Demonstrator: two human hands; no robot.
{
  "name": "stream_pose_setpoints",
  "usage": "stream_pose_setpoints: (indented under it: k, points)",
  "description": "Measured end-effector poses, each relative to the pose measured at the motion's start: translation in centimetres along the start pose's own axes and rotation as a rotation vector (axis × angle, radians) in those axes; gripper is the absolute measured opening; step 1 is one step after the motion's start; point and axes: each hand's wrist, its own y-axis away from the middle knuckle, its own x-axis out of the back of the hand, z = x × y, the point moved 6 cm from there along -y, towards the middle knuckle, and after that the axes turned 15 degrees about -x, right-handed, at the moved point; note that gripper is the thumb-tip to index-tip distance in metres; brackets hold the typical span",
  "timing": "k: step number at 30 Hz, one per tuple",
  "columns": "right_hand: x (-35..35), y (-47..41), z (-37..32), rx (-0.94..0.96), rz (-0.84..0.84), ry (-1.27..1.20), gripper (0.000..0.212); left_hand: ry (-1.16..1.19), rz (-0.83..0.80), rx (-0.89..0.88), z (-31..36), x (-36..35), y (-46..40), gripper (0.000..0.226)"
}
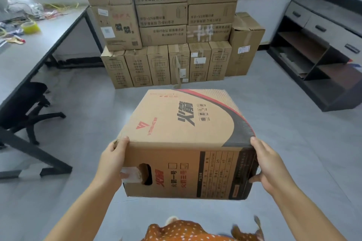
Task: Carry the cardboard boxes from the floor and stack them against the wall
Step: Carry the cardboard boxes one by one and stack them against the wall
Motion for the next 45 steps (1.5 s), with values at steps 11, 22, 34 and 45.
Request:
stream_pose_setpoints:
  k: [11,22,34,45]
  points:
    - [-9.4,-11.6,-11.6,-0.022,0.027,0.08,0.027,-0.003,0.007,0.091,1.6,-5.0,-16.8,0.017]
    - [-18.5,-28.0,-31.2,0.08,-0.051,0.154,0.032,0.041,0.128,0.044,7.5,-15.1,-35.5,0.019]
    - [-23.8,-38.6,-54.0,0.406,-0.082,0.018,0.03,0.25,0.079,-0.251,21.0,-27.0,-54.8,0.015]
    - [-30.6,-45.9,-81.4,0.737,0.052,-0.276,0.027,0.413,-0.071,-0.646,44.8,-38.1,-79.9,0.01]
